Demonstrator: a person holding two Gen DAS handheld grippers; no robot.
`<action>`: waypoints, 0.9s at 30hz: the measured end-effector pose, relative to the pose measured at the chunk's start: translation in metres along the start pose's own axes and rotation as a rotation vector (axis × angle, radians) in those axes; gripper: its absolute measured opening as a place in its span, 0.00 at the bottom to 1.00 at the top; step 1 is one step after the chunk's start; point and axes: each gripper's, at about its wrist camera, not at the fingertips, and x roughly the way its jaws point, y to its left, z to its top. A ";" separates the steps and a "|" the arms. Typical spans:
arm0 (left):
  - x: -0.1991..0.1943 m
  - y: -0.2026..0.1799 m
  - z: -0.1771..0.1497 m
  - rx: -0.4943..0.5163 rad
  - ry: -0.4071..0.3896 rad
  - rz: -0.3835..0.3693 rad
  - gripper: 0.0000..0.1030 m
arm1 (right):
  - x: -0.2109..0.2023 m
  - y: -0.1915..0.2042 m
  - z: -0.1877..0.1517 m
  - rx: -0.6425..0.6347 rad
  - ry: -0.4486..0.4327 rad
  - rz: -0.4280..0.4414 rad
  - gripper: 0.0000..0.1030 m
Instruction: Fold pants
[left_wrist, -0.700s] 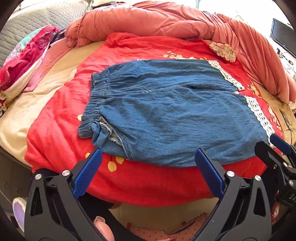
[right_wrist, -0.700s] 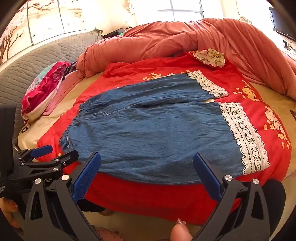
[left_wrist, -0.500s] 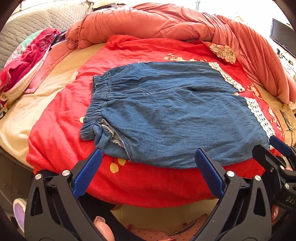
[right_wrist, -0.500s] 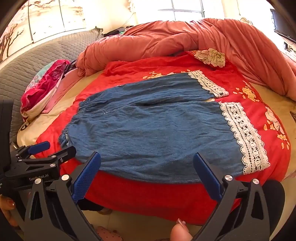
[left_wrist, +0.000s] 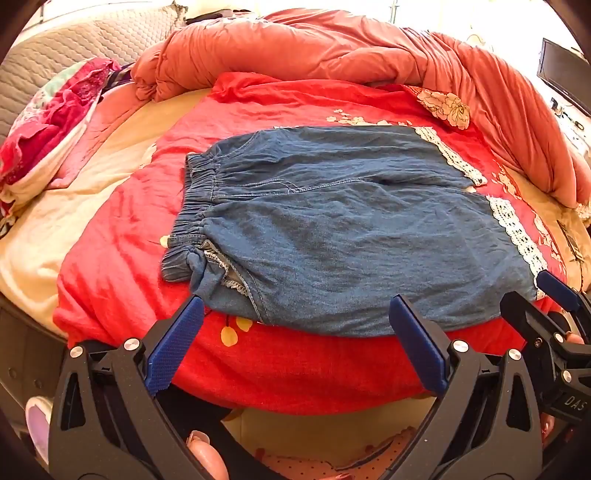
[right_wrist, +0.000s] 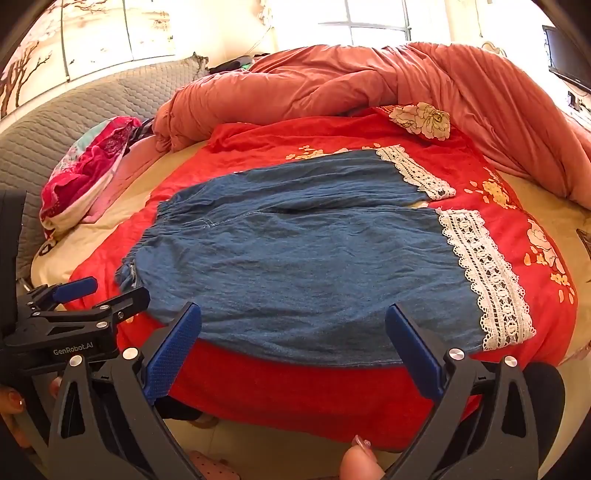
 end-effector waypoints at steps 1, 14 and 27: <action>-0.002 0.000 0.000 0.000 -0.002 -0.001 0.91 | -0.001 0.000 0.000 0.000 -0.001 -0.003 0.96; -0.003 0.001 0.000 0.001 -0.005 -0.004 0.91 | -0.001 0.000 -0.001 -0.003 0.000 -0.015 0.96; -0.005 -0.001 0.000 0.007 -0.009 -0.015 0.91 | -0.002 0.001 -0.002 -0.004 0.000 -0.023 0.96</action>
